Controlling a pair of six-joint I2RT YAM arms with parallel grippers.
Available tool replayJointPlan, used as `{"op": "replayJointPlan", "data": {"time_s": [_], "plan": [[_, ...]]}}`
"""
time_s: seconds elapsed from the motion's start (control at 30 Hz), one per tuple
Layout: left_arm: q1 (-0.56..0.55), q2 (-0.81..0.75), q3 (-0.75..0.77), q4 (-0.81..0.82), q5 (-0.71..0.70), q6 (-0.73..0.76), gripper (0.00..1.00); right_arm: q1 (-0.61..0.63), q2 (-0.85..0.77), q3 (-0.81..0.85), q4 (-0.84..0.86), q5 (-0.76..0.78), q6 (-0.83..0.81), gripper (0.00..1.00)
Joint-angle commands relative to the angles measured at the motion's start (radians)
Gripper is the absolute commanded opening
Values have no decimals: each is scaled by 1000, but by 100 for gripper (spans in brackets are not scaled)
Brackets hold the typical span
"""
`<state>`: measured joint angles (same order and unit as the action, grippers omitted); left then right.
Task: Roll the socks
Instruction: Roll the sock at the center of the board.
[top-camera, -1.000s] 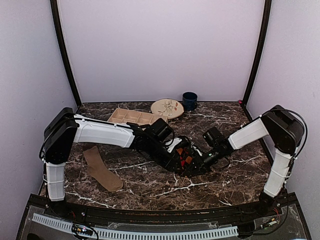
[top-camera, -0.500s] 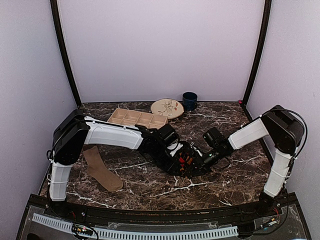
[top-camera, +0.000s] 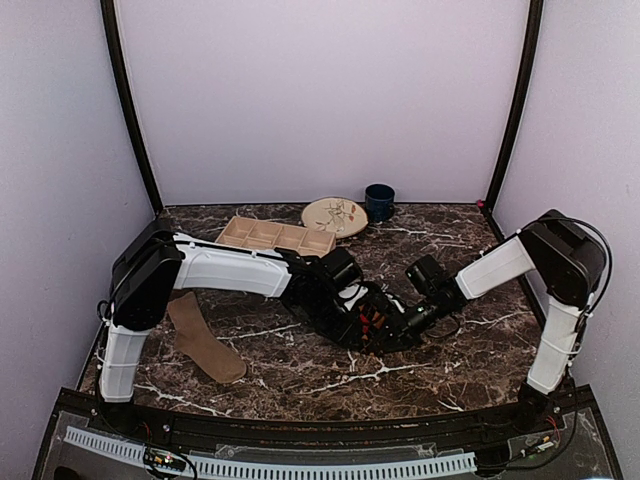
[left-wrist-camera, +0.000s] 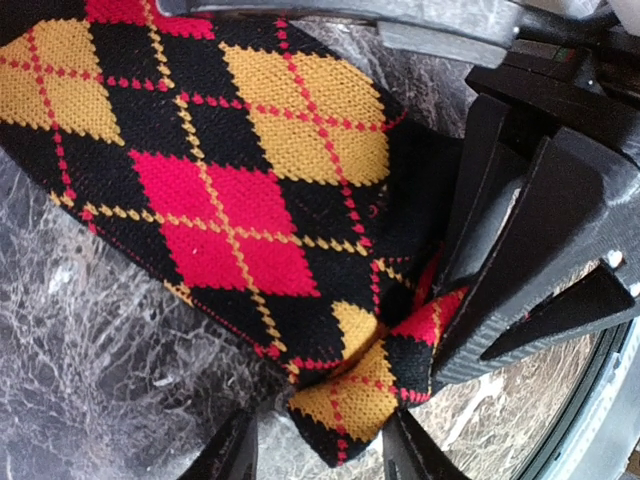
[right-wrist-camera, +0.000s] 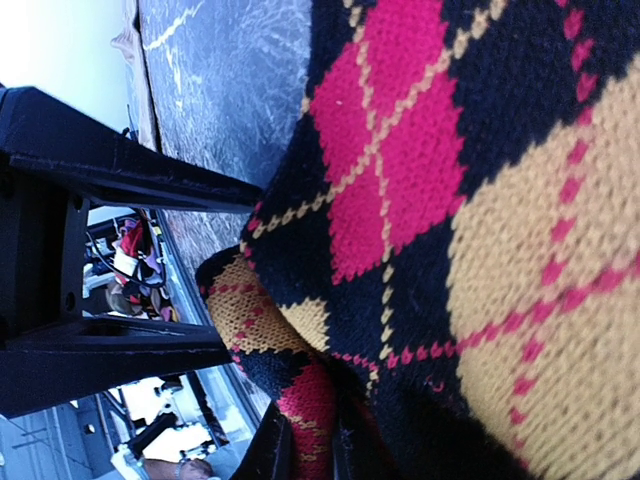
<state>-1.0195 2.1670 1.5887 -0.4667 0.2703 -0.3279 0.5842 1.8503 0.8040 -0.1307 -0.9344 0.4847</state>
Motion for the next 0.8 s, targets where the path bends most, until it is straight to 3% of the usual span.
{"op": "replayJointPlan", "data": {"time_s": [0.0, 0.13, 0.5, 0.77], "plan": [[-4, -5, 23, -86, -82, -21, 45, 8, 45, 19, 59, 2, 72, 10], [4, -48, -11, -85, -158, -36, 45, 29, 72, 49, 115, 18, 153, 10], [68, -111, -99, -50, -174, -53, 45, 97, 134, 57, 415, 118, 485, 10], [101, -123, -90, -38, -154, -30, 45, 128, 179, 87, 501, 160, 572, 10]]}}
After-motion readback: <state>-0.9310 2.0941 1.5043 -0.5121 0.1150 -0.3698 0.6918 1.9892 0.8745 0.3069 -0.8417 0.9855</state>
